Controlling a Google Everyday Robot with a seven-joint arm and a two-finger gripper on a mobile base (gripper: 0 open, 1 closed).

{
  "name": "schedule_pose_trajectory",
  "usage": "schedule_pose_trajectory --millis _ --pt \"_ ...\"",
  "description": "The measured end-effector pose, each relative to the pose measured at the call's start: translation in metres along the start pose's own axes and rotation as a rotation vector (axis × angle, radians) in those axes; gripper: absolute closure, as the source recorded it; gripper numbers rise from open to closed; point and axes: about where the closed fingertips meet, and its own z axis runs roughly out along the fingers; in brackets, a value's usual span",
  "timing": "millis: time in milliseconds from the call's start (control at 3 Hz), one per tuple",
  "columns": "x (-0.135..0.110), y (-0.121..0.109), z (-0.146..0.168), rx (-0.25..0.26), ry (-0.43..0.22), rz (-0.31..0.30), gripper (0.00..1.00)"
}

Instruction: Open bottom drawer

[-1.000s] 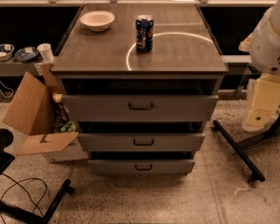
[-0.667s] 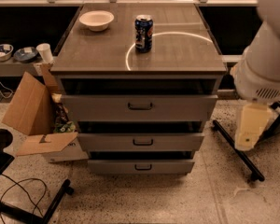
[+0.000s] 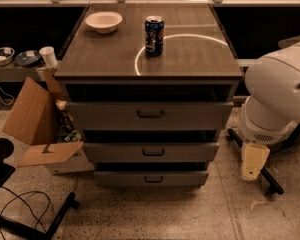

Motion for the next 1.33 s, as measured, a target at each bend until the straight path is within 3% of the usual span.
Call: schedule_pose_trajectory --millis 333,667,1333 --pt "0.0 0.0 0.0 0.0 0.0 0.0 0.0" --pt "-0.012 0.008 0.025 -0.008 -0.014 0.012 0.0" --pt "-0.064 0.036 0.168 -0.058 -0.044 0.087 0.0"
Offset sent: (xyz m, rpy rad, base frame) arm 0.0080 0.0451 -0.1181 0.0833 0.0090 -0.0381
